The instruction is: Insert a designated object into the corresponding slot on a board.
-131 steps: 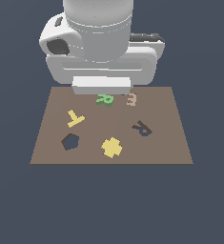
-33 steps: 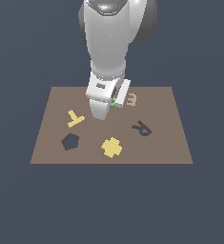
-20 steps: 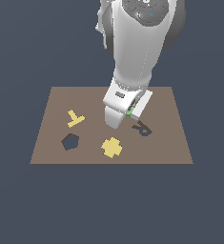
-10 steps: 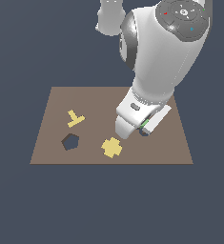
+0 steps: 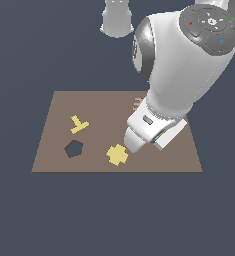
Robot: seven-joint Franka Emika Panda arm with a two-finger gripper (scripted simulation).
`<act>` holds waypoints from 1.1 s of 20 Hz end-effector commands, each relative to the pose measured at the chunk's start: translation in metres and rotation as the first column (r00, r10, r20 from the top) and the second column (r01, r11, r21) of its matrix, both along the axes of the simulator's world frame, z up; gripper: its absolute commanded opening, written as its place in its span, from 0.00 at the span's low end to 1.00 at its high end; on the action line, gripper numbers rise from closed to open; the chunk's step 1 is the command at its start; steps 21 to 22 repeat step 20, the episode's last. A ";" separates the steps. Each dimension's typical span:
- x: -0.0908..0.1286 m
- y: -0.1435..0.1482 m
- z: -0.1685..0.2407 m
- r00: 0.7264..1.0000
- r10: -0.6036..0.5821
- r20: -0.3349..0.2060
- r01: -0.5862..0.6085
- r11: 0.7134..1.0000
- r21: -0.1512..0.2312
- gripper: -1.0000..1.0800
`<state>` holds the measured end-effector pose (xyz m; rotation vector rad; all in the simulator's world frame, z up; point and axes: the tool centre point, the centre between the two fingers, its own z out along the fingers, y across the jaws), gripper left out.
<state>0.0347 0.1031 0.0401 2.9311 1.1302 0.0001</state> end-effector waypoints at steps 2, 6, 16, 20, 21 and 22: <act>0.002 0.001 0.000 1.000 -0.009 0.000 0.009 1.000 0.000 0.00; 0.002 0.001 -0.004 1.000 -0.009 0.000 0.009 1.000 0.000 0.00; 0.002 0.001 -0.010 1.000 -0.015 -0.001 0.015 1.000 0.000 0.96; 0.002 0.001 -0.010 1.000 -0.015 -0.001 0.015 1.000 0.000 0.96; 0.002 0.001 -0.010 1.000 -0.015 -0.001 0.015 1.000 0.000 0.96; 0.002 0.001 -0.010 1.000 -0.015 -0.001 0.015 1.000 0.000 0.96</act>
